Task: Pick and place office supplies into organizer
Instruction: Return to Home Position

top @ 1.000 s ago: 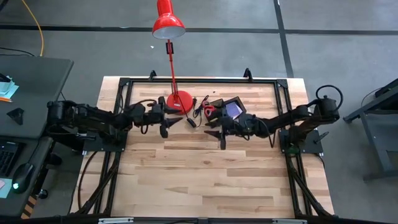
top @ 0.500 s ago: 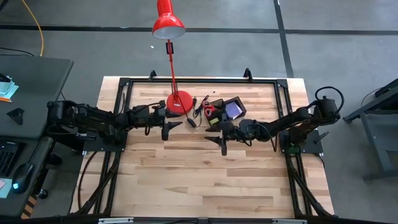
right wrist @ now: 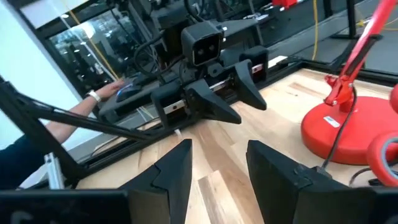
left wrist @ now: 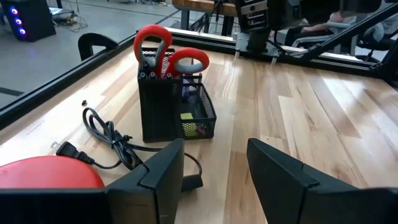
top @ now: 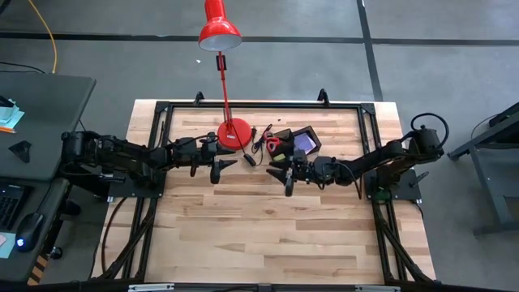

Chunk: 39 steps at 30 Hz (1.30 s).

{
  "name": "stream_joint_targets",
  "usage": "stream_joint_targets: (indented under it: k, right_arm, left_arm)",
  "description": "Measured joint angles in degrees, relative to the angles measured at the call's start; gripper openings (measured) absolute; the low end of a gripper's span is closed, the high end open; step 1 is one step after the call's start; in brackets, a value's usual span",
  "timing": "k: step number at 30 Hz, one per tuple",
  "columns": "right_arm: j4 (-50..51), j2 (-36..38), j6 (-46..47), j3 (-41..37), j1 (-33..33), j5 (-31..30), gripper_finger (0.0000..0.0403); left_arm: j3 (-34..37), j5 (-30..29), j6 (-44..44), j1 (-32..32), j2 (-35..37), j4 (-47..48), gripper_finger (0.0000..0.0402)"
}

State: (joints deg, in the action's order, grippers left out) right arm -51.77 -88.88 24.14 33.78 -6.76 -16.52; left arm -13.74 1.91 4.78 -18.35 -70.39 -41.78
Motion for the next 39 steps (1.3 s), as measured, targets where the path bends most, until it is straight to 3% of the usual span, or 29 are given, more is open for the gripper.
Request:
stream_joint_targets:
  k: [13, 26, 29, 35, 39]
  right_arm:
    - [-0.72, 0.00, -1.62, 0.00, -0.02, -3.48, 0.0144]
    - [-4.04, 0.00, -3.61, 0.00, -0.48, 0.71, 0.0144]
    - [-3.19, 0.00, -3.18, 0.00, -1.07, 3.63, 0.0144]
    - [-1.99, 0.00, -3.19, 0.00, -4.39, 16.37, 0.0144]
    - [-2.07, 0.00, -3.21, 0.01, -7.70, 17.69, 0.0144]
  left_arm:
    - [0.00, 0.27, 0.00, 0.00, 0.00, 0.37, 0.0168]
    - [0.00, 0.40, 0.00, 0.00, 0.00, 0.37, 0.0168]
    - [0.00, 0.40, 0.00, 0.00, 0.00, 0.37, 0.0168]
    - [0.00, 0.40, 0.00, 0.00, 0.00, 0.37, 0.0168]
    - [0.00, 0.40, 0.00, 0.00, 0.00, 0.37, 0.0168]
